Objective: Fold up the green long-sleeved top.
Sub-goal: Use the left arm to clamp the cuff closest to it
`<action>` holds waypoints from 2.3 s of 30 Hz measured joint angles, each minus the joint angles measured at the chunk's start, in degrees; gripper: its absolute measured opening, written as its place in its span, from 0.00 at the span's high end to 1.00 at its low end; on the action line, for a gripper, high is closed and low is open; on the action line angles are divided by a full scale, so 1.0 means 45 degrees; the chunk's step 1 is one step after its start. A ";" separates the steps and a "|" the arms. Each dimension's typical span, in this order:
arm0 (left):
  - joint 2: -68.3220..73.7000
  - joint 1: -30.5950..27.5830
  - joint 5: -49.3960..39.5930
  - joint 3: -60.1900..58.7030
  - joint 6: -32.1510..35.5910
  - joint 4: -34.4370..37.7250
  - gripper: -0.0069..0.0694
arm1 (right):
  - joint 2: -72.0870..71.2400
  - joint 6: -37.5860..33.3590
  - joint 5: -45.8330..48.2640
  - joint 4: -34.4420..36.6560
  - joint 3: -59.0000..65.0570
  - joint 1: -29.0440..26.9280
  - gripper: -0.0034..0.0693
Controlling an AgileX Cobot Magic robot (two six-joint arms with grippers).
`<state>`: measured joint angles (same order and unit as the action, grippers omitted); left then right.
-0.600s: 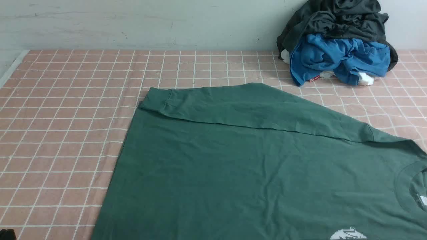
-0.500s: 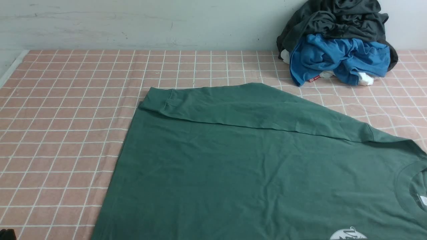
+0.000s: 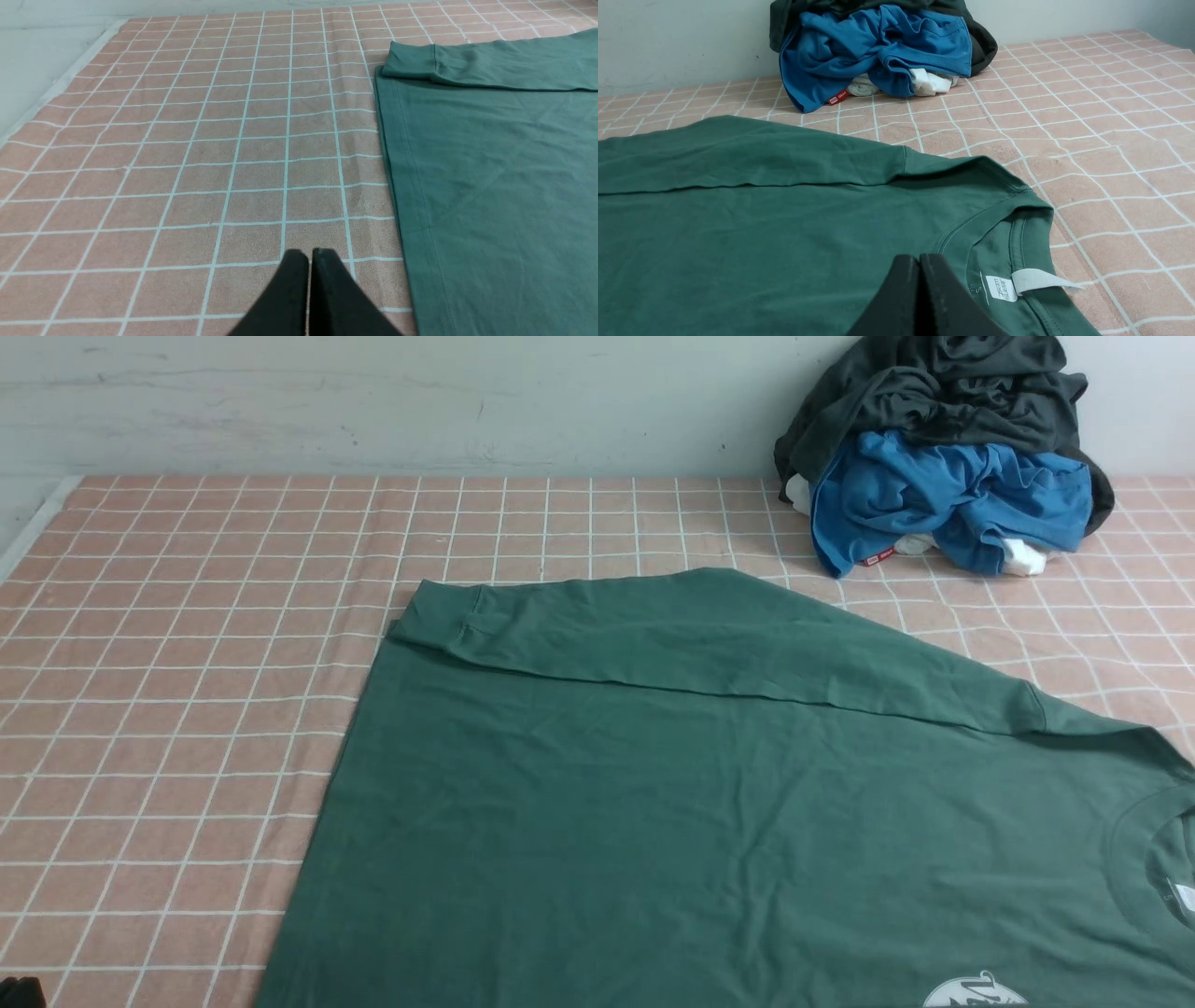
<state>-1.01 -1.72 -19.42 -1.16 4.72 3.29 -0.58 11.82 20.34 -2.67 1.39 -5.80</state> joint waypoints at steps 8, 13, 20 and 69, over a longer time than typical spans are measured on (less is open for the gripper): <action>0.0000 0.0000 0.0000 0.0000 0.0000 0.0000 0.91 | 0.0000 0.0000 0.0000 0.0000 0.0000 0.0000 0.97; 0.0000 0.0000 0.0000 0.0000 0.0000 0.0000 0.91 | 0.0000 0.0000 0.0000 0.0000 0.0000 0.0000 0.97; 0.0000 0.0000 0.0000 0.0000 0.0000 0.0000 0.91 | 0.0000 0.0000 0.0000 0.0000 0.0000 0.0000 0.97; 0.0000 0.0000 0.0381 -0.0072 -0.0413 0.1406 0.91 | 0.0000 0.0005 0.0000 0.0106 0.0000 0.0000 0.97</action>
<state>-1.01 -1.72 -17.70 -1.48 2.86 9.61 -0.58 11.84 20.34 -2.19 1.39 -5.80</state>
